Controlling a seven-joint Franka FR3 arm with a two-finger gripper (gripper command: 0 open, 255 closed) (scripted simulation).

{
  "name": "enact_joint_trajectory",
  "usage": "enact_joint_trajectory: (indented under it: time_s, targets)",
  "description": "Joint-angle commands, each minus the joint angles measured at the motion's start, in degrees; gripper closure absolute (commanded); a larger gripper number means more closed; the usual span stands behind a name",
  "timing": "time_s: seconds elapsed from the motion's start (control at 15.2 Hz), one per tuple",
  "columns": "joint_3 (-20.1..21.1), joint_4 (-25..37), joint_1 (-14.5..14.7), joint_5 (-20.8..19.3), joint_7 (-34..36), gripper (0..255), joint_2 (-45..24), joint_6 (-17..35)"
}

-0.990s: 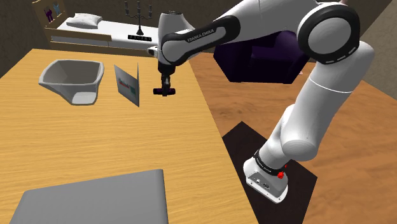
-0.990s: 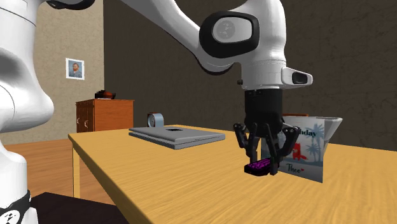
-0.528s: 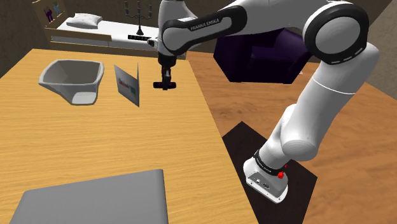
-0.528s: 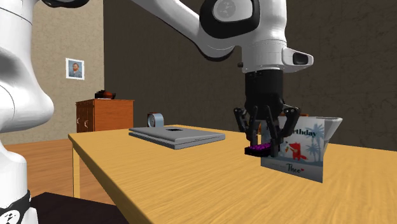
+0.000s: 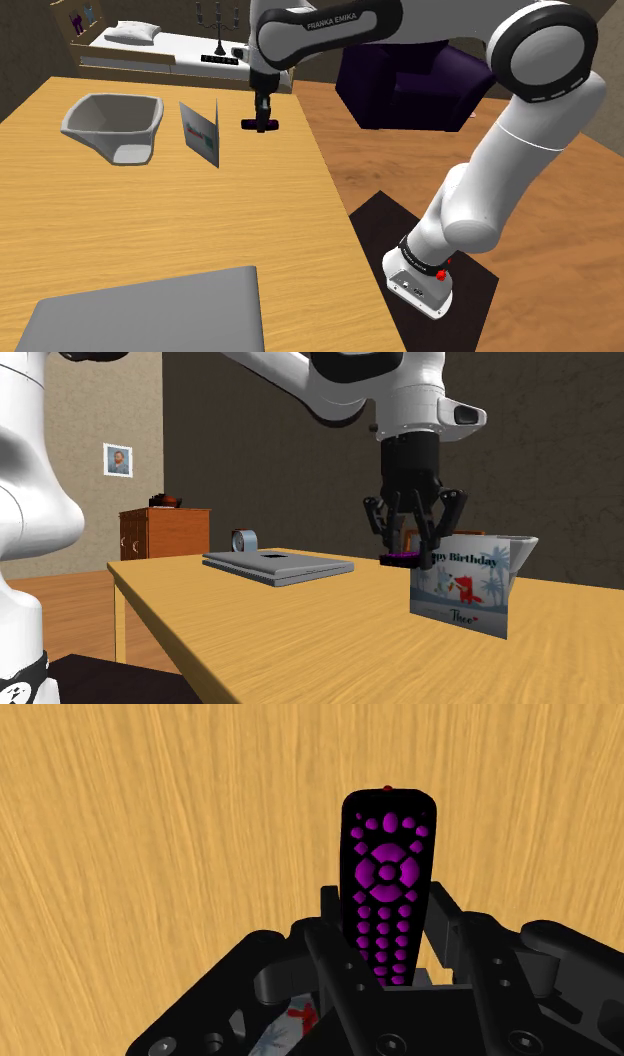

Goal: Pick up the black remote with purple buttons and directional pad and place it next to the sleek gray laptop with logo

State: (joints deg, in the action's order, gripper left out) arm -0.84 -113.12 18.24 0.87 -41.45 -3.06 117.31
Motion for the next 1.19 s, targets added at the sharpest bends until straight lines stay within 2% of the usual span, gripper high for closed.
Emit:
enact_joint_trajectory:
  time_s: [0.0, 0.53, 1.12]
  targets:
    - [0.6, -3.2, 0.7, -0.1, 1.4, 255, 2.7, 0.5]
    - [5.1, -17.2, 4.6, 0.8, 9.1, 255, 15.2, 2.2]
    - [11.8, -28.2, 10.0, 4.5, 18.7, 255, 27.2, 1.5]
